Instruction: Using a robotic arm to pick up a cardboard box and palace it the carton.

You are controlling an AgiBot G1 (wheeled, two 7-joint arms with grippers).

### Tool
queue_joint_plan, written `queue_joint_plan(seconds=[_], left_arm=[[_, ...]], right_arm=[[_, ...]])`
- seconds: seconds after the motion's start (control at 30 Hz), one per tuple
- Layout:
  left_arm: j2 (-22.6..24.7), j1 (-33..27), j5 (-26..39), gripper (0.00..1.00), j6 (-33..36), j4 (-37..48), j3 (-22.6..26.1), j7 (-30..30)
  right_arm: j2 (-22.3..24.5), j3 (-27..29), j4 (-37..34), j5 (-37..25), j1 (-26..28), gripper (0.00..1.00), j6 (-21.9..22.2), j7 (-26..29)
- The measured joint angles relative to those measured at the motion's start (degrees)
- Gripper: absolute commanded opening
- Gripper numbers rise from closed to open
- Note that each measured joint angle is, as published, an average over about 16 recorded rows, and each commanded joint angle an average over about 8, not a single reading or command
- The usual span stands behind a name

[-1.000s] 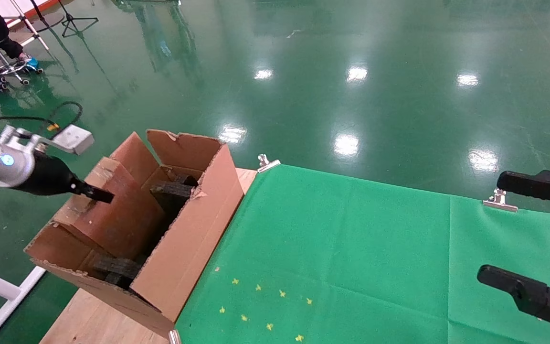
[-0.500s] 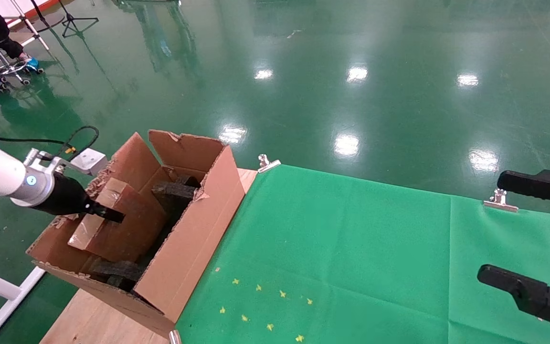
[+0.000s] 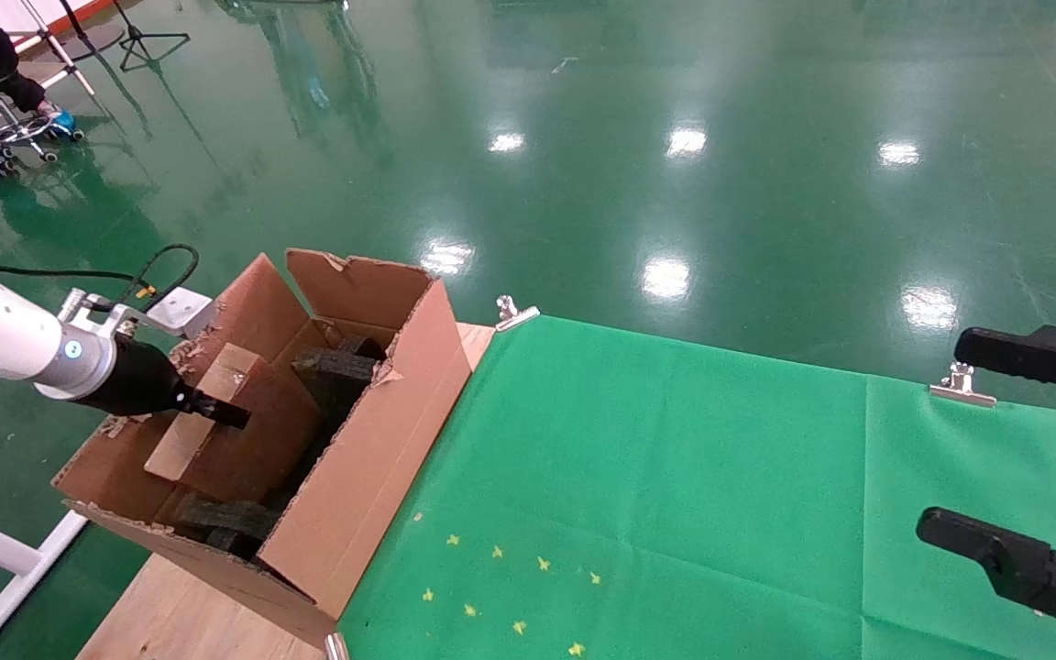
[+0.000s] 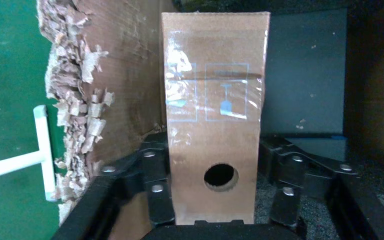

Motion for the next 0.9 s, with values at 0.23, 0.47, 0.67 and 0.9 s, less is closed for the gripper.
queue_joint_plan(seconds=[0.23,0.47,0.67,0.9], left_arm=[[-0.1,-0.1,0.3,1.00,0.4,-0.3,0.2,-0.3],[-0.2,-0.2,0.5,1.00,0.6,-0.5,0.3,-0.4],[-0.8,-1.2,-0.2,1.00,1.4,-1.5,-0.2,0.3],[-3.8,-3.3,-4.8,1.00,5.9,-5.6,-3.0,3.0]], right_arm=[[0.0,0.0,0.0,0.0,0.0,1.00,0.0,0.0],[0.0,0.0,0.0,0.0,0.0,1.00,0.0,0.0],[0.0,0.0,0.0,0.0,0.0,1.00,0.0,0.0],[0.0,0.0,0.0,0.0,0.0,1.00,0.0,0.0]])
